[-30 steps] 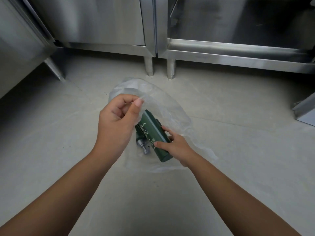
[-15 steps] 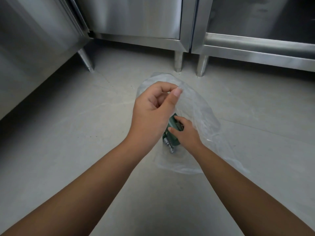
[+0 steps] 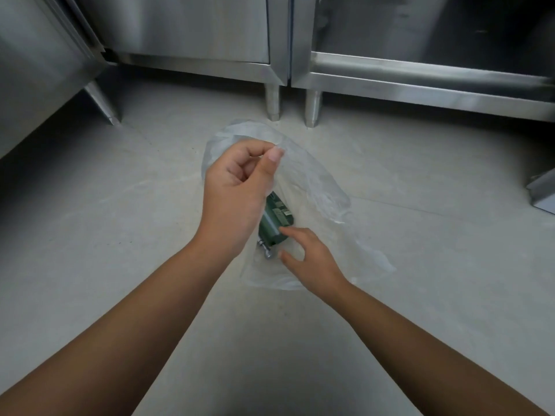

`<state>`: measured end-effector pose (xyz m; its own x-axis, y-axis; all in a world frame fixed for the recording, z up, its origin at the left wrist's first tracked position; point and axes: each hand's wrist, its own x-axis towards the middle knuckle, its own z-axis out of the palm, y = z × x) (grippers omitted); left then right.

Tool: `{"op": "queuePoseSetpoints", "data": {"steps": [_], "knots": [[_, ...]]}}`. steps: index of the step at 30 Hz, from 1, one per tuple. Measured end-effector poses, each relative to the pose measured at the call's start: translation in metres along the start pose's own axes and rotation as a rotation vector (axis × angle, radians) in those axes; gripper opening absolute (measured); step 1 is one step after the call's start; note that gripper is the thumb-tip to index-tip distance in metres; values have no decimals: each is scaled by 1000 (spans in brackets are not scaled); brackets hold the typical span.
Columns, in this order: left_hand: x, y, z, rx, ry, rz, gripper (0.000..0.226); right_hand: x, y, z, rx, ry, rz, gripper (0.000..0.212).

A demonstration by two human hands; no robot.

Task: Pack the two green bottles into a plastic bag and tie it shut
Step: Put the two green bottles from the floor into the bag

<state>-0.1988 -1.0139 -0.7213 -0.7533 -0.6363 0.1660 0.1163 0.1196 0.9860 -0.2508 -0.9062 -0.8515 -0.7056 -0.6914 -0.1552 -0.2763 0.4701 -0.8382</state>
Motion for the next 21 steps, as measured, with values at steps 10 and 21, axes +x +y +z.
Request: {"op": "queuePoseSetpoints", "data": {"steps": [10, 21], "knots": [[-6, -17, 31, 52, -5, -30, 11, -80, 78, -28, -61, 124, 212, 31], [-10, -22, 42, 86, 32, -61, 11, -89, 129, -62, 84, 423, 453, 30]]}}
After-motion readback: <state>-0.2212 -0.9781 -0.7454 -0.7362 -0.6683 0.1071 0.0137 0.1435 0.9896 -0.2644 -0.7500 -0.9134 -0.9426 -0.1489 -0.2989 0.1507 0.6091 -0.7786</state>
